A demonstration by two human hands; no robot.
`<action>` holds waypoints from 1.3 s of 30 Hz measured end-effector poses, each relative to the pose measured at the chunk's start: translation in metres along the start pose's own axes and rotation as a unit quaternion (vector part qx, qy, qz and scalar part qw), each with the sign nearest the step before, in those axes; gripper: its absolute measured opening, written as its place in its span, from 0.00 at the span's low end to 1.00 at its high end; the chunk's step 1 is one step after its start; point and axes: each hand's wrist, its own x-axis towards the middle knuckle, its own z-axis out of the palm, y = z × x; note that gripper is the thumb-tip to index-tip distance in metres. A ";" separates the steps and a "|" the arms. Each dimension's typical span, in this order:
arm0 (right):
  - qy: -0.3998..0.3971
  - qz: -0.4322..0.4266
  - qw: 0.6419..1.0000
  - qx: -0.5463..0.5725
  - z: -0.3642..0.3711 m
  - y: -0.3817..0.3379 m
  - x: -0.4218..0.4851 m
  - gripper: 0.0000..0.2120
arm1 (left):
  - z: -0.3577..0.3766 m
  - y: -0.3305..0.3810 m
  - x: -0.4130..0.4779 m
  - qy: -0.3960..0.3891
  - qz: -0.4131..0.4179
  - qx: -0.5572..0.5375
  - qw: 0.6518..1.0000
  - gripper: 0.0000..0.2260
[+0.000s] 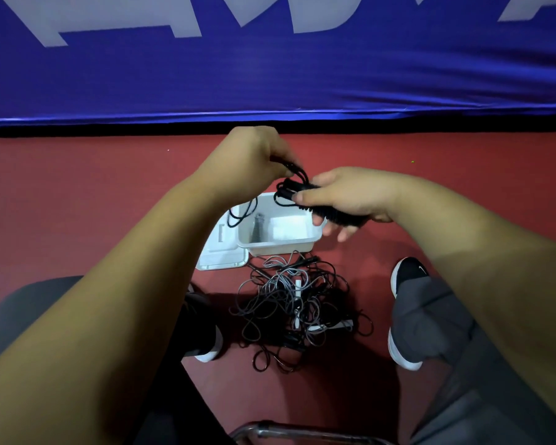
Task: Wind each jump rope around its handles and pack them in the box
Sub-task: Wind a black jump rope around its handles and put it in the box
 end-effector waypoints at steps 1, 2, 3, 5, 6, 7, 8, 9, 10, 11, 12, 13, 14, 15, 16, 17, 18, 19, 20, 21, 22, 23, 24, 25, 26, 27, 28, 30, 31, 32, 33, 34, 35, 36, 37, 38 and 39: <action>0.024 0.002 1.000 -0.003 -0.001 0.001 0.002 0.17 | 0.000 0.000 0.001 -0.013 0.012 0.029 0.999 0.11; 0.046 0.004 0.999 0.000 -0.002 0.002 0.004 0.17 | 0.001 0.000 0.001 -0.026 0.019 0.049 0.998 0.12; 0.063 0.005 0.998 0.009 -0.002 0.002 0.005 0.17 | 0.001 -0.001 0.002 -0.037 0.017 0.062 0.997 0.12; 0.081 0.005 0.996 0.039 -0.001 0.004 0.008 0.15 | 0.003 -0.003 0.003 -0.049 -0.015 0.081 0.995 0.11; 0.082 0.003 0.995 0.056 -0.001 0.004 0.008 0.14 | 0.005 -0.004 0.003 -0.047 -0.040 0.087 0.994 0.08; 0.080 0.000 0.994 0.072 0.000 0.005 0.009 0.14 | 0.007 -0.006 0.004 -0.045 -0.064 0.095 0.992 0.06; 0.078 -0.004 0.993 0.085 0.000 0.005 0.009 0.13 | 0.010 -0.008 0.004 -0.046 -0.087 0.107 0.989 0.05; 0.077 -0.007 0.992 0.095 0.001 0.004 0.009 0.12 | 0.013 -0.010 0.003 -0.052 -0.107 0.121 0.986 0.07; 0.077 -0.009 0.992 0.104 0.002 0.004 0.010 0.12 | 0.016 -0.012 0.003 -0.056 -0.120 0.131 0.982 0.09; 0.079 -0.011 0.991 0.112 0.003 0.003 0.010 0.11 | 0.019 -0.013 0.003 -0.058 -0.129 0.133 0.981 0.10; 0.081 -0.011 0.989 0.123 0.004 0.002 0.010 0.11 | 0.021 -0.013 0.002 -0.056 -0.131 0.123 0.982 0.11; 0.083 -0.010 0.987 0.138 0.005 0.001 0.010 0.11 | 0.023 -0.013 0.003 -0.054 -0.138 0.102 0.984 0.11; 0.085 -0.010 0.984 0.157 0.004 0.000 0.010 0.11 | 0.024 -0.013 0.003 -0.048 -0.146 0.080 0.985 0.11; 0.088 -0.009 0.980 0.178 0.003 -0.002 0.009 0.10 | 0.024 -0.012 0.004 -0.040 -0.157 0.067 0.985 0.12; 0.093 -0.009 0.976 0.196 0.002 -0.003 0.009 0.09 | 0.024 -0.012 0.004 -0.036 -0.166 0.059 0.984 0.13; 0.099 -0.008 0.973 0.210 0.000 -0.004 0.008 0.08 | 0.024 -0.012 0.004 -0.036 -0.172 0.048 0.983 0.14; 0.103 -0.005 0.968 0.227 -0.001 -0.005 0.007 0.08 | 0.025 -0.010 0.003 -0.039 -0.180 0.022 0.983 0.15; 0.103 -0.001 0.963 0.248 -0.003 -0.007 0.006 0.10 | 0.025 -0.008 0.003 -0.040 -0.187 -0.020 0.981 0.15; 0.101 0.002 0.957 0.273 -0.004 -0.008 0.005 0.13 | 0.026 -0.005 0.002 -0.032 -0.191 -0.067 0.979 0.15; 0.100 0.004 0.950 0.296 -0.005 -0.009 0.004 0.18 | 0.027 -0.004 0.002 -0.019 -0.193 -0.119 0.974 0.16; 0.100 0.004 0.945 0.311 -0.006 -0.010 0.003 0.22 | 0.028 -0.002 0.002 -0.007 -0.195 -0.176 0.965 0.15; 0.101 0.003 0.943 0.316 -0.007 -0.011 0.003 0.25 | 0.028 -0.001 0.003 0.000 -0.196 -0.236 0.952 0.15; 0.102 0.003 0.944 0.315 -0.006 -0.011 0.003 0.28 | 0.029 -0.001 0.003 0.005 -0.192 -0.288 0.938 0.14; 0.105 0.005 0.944 0.312 -0.006 -0.011 0.003 0.29 | 0.029 -0.001 0.004 0.008 -0.183 -0.327 0.927 0.13; 0.107 0.009 0.945 0.310 -0.005 -0.011 0.003 0.30 | 0.029 -0.002 0.004 0.011 -0.169 -0.349 0.922 0.13; 0.108 0.013 0.944 0.310 -0.004 -0.011 0.003 0.31 | 0.028 -0.003 0.004 0.015 -0.156 -0.362 0.919 0.13; 0.110 0.015 0.944 0.312 -0.004 -0.011 0.003 0.30 | 0.028 -0.002 0.005 0.021 -0.146 -0.375 0.915 0.14; 0.115 0.012 0.943 0.311 -0.005 -0.011 0.002 0.29 | 0.026 -0.002 0.006 0.023 -0.148 -0.420 0.895 0.18; 0.117 0.009 0.943 0.313 -0.006 -0.011 0.002 0.28 | 0.024 -0.001 0.007 0.017 -0.157 -0.442 0.883 0.20; 0.116 0.006 0.942 0.315 -0.008 -0.012 0.002 0.27 | 0.023 -0.001 0.008 0.011 -0.159 -0.453 0.877 0.21; 0.113 0.005 0.941 0.319 -0.010 -0.012 0.001 0.25 | 0.021 -0.002 0.008 0.006 -0.153 -0.448 0.881 0.20; 0.109 0.005 0.940 0.324 -0.012 -0.013 0.001 0.24 | 0.021 -0.004 0.007 0.000 -0.139 -0.423 0.895 0.18; 0.106 0.007 0.938 0.330 -0.014 -0.013 0.000 0.22 | 0.020 -0.006 0.006 -0.009 -0.126 -0.380 0.916 0.16; 0.104 0.009 0.937 0.334 -0.016 -0.013 0.000 0.21 | 0.019 -0.008 0.004 -0.021 -0.117 -0.325 0.938 0.14; 0.102 0.011 0.938 0.331 -0.017 -0.013 0.000 0.21 | 0.018 -0.010 0.002 -0.035 -0.110 -0.270 0.956 0.12; 0.100 0.011 0.942 0.322 -0.018 -0.012 -0.001 0.20 | 0.017 -0.013 0.001 -0.048 -0.104 -0.220 0.969 0.11; 0.097 0.010 0.946 0.309 -0.018 -0.012 -0.001 0.20 | 0.017 -0.016 0.001 -0.055 -0.101 -0.180 0.977 0.09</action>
